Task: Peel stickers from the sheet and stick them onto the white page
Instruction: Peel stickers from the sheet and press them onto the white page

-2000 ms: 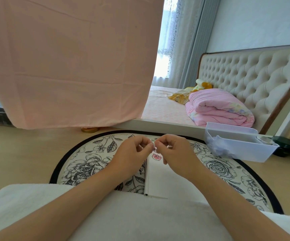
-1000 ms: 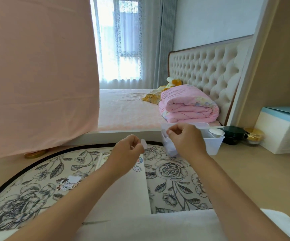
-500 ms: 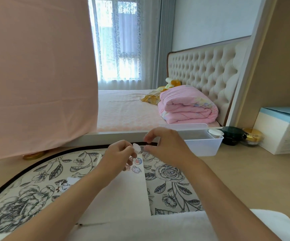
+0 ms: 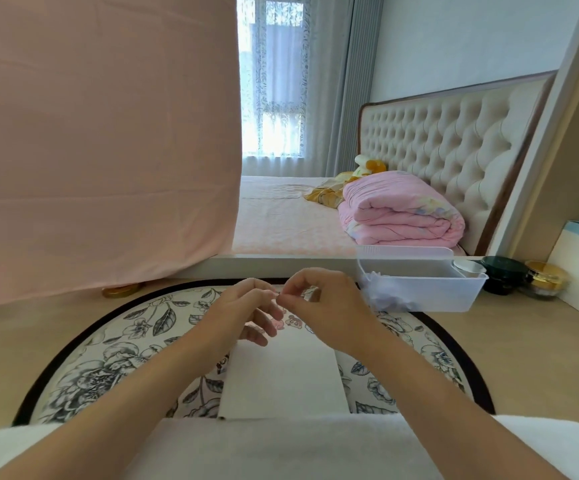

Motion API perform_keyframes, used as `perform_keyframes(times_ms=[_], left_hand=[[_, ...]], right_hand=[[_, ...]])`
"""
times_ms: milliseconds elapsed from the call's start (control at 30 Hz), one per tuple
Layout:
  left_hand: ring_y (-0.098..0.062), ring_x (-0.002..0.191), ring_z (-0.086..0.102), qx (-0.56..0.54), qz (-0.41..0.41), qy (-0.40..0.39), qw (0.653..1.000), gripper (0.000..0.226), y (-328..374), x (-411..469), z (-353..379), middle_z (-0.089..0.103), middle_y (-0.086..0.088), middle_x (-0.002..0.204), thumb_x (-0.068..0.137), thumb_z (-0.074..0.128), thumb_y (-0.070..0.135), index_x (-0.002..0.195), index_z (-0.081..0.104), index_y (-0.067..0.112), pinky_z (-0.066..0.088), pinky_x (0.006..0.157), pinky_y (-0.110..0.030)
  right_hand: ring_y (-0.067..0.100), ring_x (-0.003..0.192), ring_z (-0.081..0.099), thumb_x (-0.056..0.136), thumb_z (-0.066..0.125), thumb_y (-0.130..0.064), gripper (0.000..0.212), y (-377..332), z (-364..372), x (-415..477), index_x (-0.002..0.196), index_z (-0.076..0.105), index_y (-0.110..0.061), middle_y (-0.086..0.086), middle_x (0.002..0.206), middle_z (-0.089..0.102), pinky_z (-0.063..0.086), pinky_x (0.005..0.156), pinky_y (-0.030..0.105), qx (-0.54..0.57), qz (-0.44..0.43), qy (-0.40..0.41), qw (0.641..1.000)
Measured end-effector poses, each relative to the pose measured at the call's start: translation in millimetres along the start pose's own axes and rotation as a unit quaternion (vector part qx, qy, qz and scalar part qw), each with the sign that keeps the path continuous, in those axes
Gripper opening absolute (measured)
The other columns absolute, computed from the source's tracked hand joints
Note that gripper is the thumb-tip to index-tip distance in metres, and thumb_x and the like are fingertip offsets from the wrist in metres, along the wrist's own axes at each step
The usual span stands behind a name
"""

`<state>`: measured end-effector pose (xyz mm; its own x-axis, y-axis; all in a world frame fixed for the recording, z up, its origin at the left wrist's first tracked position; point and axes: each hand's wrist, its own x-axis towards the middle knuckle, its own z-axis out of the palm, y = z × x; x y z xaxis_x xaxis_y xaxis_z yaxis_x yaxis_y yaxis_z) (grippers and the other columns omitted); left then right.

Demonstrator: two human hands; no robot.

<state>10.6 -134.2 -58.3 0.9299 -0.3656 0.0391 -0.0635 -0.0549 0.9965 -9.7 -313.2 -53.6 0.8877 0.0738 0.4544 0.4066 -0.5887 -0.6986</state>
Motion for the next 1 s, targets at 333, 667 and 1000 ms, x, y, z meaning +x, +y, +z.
perform_keyframes(times_ms=[333,667,1000], left_hand=[[-0.017,0.066,0.066,0.086,0.075,0.052,0.992,0.009,-17,-17,-23,0.074,-0.008,0.078,0.096,0.062,0.011,0.09,0.067,0.007,0.048,0.057,-0.029],[-0.014,0.065,0.063,0.231,0.109,0.066,0.965,0.013,-26,-14,-30,0.071,0.005,0.074,0.095,0.064,0.02,0.081,0.064,0.021,0.049,0.062,-0.021],[-0.005,0.072,0.064,0.301,0.136,0.05,0.942,0.013,-20,-17,-28,0.071,0.021,0.075,0.093,0.065,0.032,0.081,0.068,0.031,0.05,0.067,-0.018]], right_hand=[[0.012,0.053,0.052,0.087,0.077,-0.03,0.018,-8,20,-10,0.09,0.074,-0.012,0.004,0.078,0.064,0.035,0.046,0.021,0.272,0.216,-0.078,0.934],[0.003,0.049,0.056,0.083,0.08,-0.033,0.019,-5,23,-7,0.097,0.072,-0.023,-0.004,0.081,0.07,0.046,0.052,0.016,0.073,0.153,-0.004,0.986],[0.005,0.051,0.054,0.088,0.076,-0.03,0.014,-2,19,-3,0.075,0.072,-0.03,-0.006,0.072,0.07,0.045,0.053,0.017,-0.015,0.074,-0.029,0.997]])
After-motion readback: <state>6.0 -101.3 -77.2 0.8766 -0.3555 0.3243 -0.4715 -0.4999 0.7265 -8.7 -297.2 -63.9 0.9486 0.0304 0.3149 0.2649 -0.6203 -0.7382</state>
